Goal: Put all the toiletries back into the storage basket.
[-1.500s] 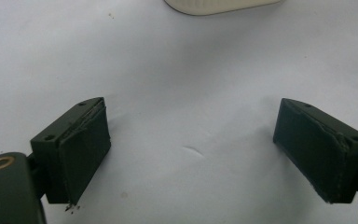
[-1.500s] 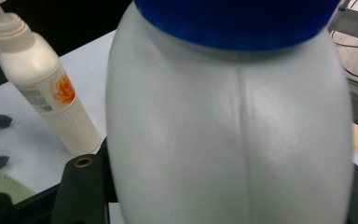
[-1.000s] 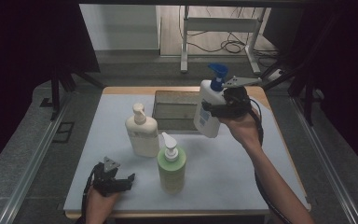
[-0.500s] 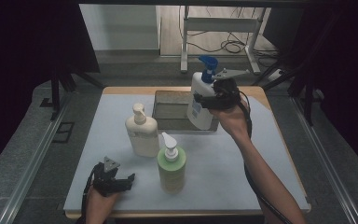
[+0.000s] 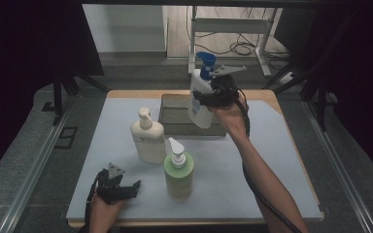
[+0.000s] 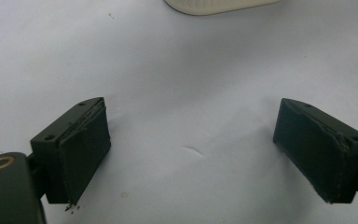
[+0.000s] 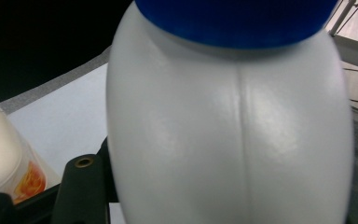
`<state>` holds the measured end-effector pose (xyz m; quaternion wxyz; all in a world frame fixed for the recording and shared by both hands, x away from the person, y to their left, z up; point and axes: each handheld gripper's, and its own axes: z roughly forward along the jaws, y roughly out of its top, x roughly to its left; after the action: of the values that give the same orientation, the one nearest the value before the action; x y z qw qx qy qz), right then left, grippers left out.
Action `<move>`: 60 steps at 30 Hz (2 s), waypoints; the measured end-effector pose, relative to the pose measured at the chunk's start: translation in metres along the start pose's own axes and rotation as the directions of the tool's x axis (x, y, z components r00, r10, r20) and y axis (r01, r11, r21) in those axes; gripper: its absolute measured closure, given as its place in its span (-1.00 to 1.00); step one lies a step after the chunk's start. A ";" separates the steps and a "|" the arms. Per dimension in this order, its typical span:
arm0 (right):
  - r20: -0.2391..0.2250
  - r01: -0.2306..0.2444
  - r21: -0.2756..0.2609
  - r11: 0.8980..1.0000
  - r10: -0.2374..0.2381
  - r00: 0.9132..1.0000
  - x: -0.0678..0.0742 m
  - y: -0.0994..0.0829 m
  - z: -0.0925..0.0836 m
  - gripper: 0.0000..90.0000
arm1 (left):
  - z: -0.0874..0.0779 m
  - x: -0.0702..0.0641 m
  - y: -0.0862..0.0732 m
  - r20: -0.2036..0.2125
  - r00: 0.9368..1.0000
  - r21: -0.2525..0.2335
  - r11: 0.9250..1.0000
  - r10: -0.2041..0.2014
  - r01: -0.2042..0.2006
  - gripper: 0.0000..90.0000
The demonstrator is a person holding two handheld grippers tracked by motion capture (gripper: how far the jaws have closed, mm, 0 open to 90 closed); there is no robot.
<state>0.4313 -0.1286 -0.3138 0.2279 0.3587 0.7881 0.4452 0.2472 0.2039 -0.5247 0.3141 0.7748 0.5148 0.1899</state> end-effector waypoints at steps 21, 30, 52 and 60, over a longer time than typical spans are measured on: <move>0.028 0.000 0.011 1.000 0.000 1.000 0.006 0.012 0.046 -0.14 | 0.000 0.000 0.000 0.001 1.000 0.000 1.000 0.000 0.000 -0.77; 0.045 -0.005 0.015 1.000 0.005 0.999 0.006 0.014 0.064 -0.14 | 0.000 0.000 0.000 0.001 1.000 0.000 1.000 -0.001 0.001 -0.77; 0.027 -0.020 0.072 0.997 0.018 0.999 0.009 -0.009 0.095 -0.14 | 0.000 0.000 0.000 0.000 1.000 0.001 1.000 0.000 0.000 -0.77; 0.015 -0.022 0.087 0.996 0.020 1.000 0.010 -0.017 0.095 -0.14 | 0.000 0.000 0.000 0.000 1.000 0.001 1.000 0.000 0.000 -0.77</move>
<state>0.4834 -0.0756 -0.3762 0.2130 0.3799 0.8014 0.4100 0.2472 0.2039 -0.5247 0.3138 0.7749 0.5148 0.1897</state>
